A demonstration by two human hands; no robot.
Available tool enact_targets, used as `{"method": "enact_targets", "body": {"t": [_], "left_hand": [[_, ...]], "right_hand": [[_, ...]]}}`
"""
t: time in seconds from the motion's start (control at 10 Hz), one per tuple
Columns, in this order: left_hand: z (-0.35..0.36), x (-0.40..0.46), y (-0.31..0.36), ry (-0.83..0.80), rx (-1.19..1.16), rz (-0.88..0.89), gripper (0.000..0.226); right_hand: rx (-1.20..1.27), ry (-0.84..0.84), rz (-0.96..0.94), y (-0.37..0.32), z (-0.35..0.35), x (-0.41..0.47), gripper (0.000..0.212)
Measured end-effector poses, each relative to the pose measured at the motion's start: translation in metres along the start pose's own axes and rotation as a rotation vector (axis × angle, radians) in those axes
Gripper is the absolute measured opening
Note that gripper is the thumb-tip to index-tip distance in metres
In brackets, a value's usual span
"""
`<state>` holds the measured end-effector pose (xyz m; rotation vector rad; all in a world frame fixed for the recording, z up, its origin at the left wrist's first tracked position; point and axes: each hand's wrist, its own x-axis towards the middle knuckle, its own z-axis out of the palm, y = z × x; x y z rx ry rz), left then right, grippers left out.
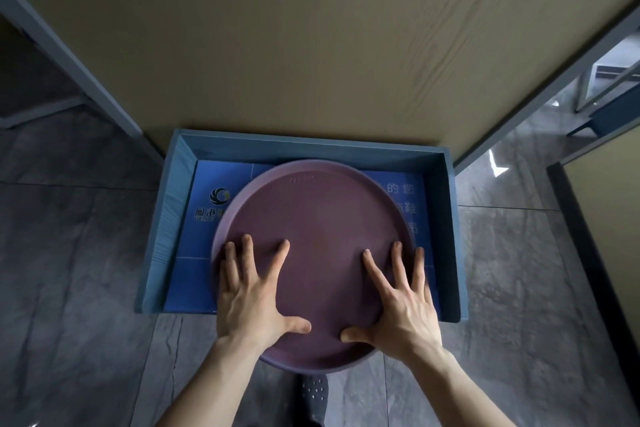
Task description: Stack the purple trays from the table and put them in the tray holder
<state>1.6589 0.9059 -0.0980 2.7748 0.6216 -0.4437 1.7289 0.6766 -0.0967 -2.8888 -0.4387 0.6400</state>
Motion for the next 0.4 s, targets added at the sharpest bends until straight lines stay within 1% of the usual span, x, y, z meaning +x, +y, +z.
{"method": "enact_targets", "body": {"t": [0.1,0.2,0.3,0.4], "left_hand": [[-0.004,-0.002,0.003,-0.018,0.009,0.001,0.144],[-0.008,-0.007,0.007,-0.034,0.029,0.023,0.137],[-0.020,-0.016,0.009,-0.004,0.024,0.044,0.119],[-0.038,-0.023,0.006,0.055,0.032,0.103,0.111]], "right_hand": [[-0.026,-0.004,0.002,0.000,-0.002,0.000,0.140],[-0.081,0.004,0.003,-0.003,-0.006,-0.002,0.138],[-0.126,0.011,0.008,-0.008,-0.019,-0.008,0.127],[-0.080,0.035,-0.003,-0.011,-0.033,-0.019,0.116]]}}
